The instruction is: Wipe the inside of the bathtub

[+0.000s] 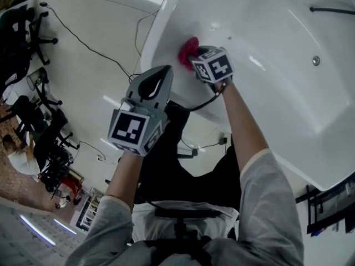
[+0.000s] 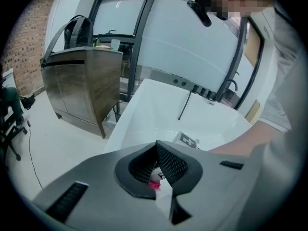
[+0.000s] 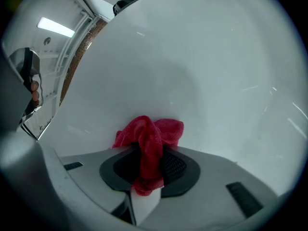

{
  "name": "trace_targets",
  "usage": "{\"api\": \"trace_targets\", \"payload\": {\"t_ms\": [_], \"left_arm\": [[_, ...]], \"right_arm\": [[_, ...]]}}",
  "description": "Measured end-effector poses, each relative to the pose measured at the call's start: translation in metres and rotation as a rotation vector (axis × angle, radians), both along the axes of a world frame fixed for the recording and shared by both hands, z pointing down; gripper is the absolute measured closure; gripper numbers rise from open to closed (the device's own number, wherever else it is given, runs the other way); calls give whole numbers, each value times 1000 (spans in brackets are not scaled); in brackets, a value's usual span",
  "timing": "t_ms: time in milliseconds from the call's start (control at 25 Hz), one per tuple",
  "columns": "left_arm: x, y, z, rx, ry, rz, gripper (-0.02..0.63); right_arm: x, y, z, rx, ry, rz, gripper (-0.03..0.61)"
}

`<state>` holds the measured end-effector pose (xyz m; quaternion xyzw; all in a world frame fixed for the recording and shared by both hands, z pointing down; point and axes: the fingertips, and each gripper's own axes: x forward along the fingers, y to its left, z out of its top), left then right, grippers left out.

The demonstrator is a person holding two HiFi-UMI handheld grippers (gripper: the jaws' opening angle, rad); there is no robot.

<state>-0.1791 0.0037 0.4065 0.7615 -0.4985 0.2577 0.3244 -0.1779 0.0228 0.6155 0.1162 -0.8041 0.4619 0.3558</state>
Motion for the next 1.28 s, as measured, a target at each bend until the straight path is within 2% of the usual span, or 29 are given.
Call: {"api": "trace_targets", "payload": {"t_ms": [240,520,720,1120,1280], "left_arm": [[22,-8,20,-51,7,44,608],[48,-21,37,-35,16,141,608],[52,-30,54,-72,1,176,609],[81,-41,103,-171,15,214,609],[87,-44,114,-189,22,237,609]], "right_arm": [[19,-5,36,-1,66,48,479],[31,-9,70,-12,100,86,479],[38,-15,96,-25,137,106,480],[63,-19,141,-40,195,85,479],[59,-20,152,-66,171,80,480]]}}
